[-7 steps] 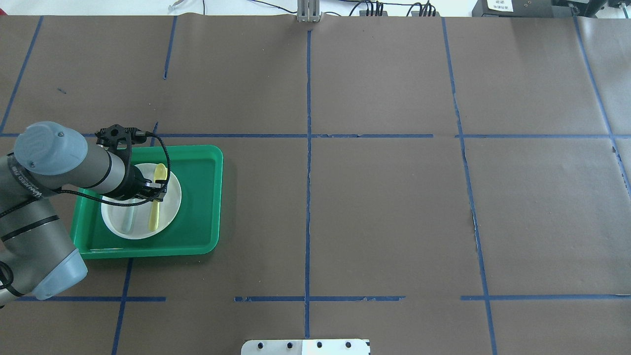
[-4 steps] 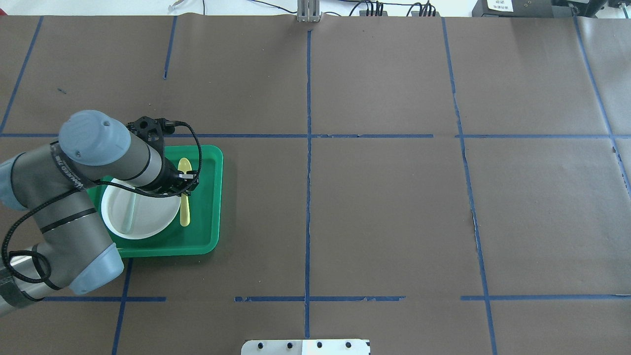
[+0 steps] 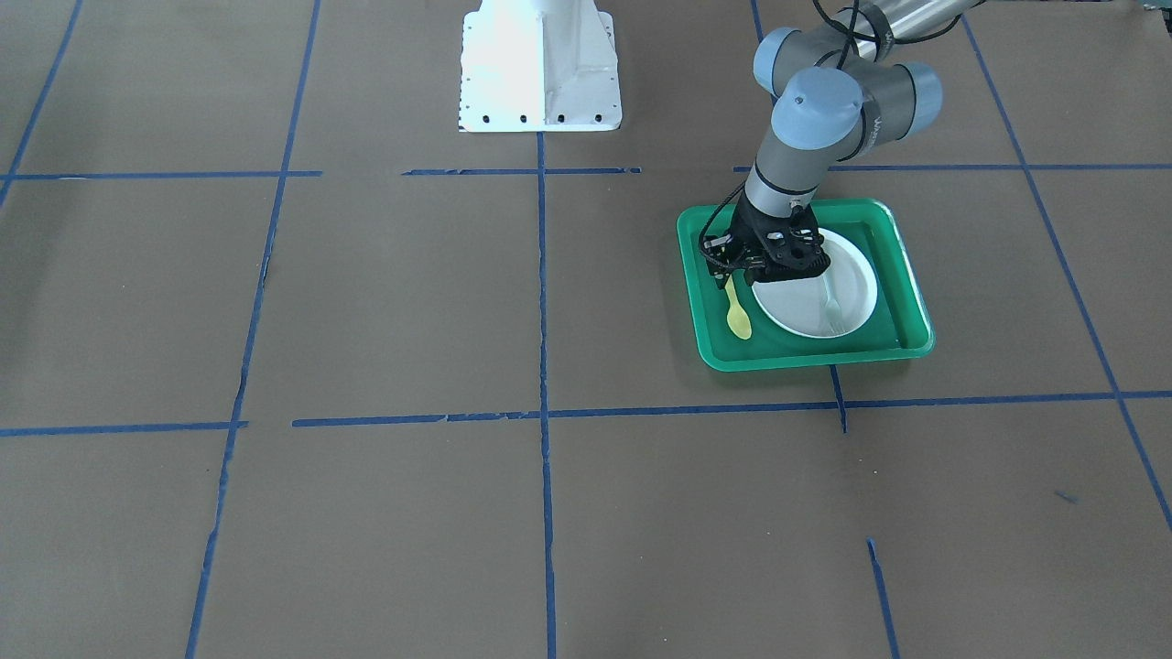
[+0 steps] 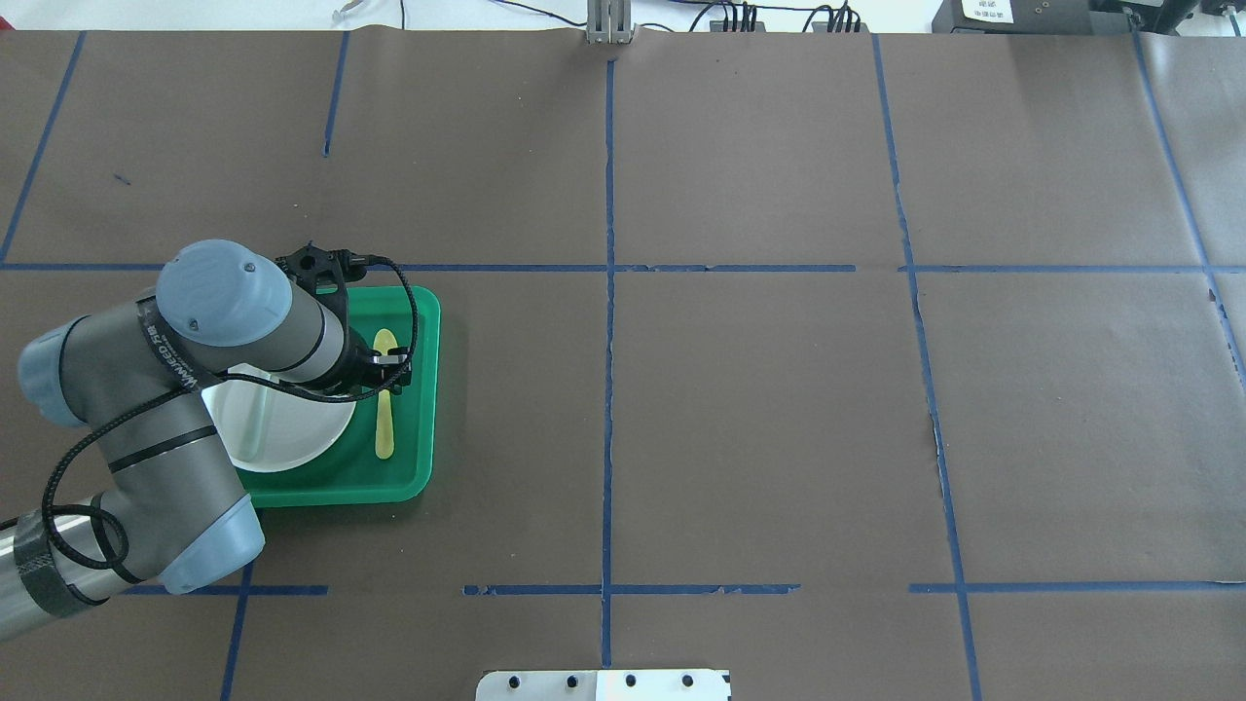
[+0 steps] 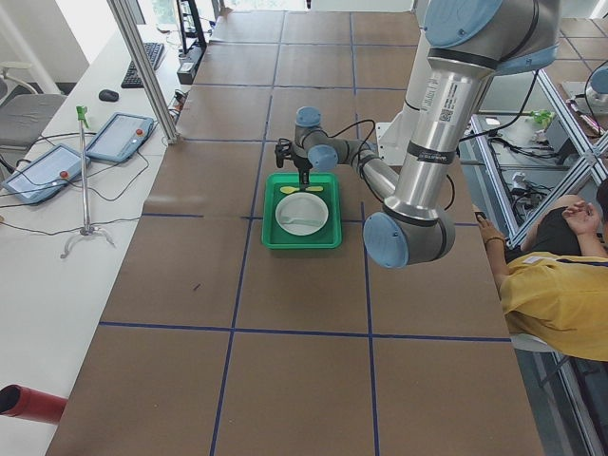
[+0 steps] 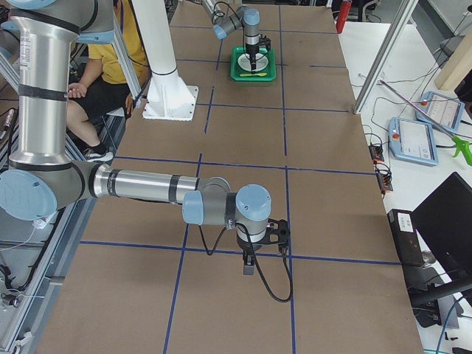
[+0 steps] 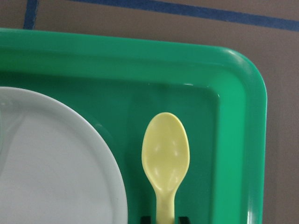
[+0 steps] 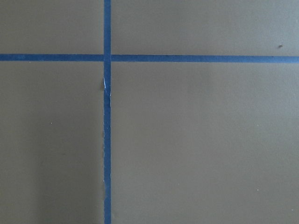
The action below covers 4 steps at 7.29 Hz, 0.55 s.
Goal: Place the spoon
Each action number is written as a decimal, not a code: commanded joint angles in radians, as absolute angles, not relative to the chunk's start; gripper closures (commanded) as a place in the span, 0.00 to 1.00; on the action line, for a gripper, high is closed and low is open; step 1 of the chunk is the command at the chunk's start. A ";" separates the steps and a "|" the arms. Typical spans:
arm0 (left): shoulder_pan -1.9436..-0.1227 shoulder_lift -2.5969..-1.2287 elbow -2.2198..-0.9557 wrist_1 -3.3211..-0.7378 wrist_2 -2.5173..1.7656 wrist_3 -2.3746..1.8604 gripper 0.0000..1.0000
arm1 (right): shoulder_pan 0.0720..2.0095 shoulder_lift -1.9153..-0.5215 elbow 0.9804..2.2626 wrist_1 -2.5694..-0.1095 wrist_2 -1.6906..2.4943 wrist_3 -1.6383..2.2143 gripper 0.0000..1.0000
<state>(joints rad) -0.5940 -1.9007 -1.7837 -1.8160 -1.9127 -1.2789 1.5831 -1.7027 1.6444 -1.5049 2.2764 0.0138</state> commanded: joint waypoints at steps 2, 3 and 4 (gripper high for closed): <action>-0.772 -1.862 -1.845 -1.713 -2.019 -1.042 0.00 | 1.583 -1.703 1.644 -1.505 2.276 0.014 0.00; -0.887 -1.823 -1.864 -1.621 -2.064 -0.841 0.00 | 1.583 -1.703 1.644 -1.505 2.276 0.014 0.00; -1.017 -1.783 -1.862 -1.550 -2.081 -0.616 0.00 | 1.583 -1.703 1.644 -1.505 2.276 0.014 0.00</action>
<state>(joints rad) -0.8695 -1.8278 -1.8538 -1.6424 -2.0438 -0.8690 1.5831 -1.7028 1.6444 -1.5049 2.2764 0.0138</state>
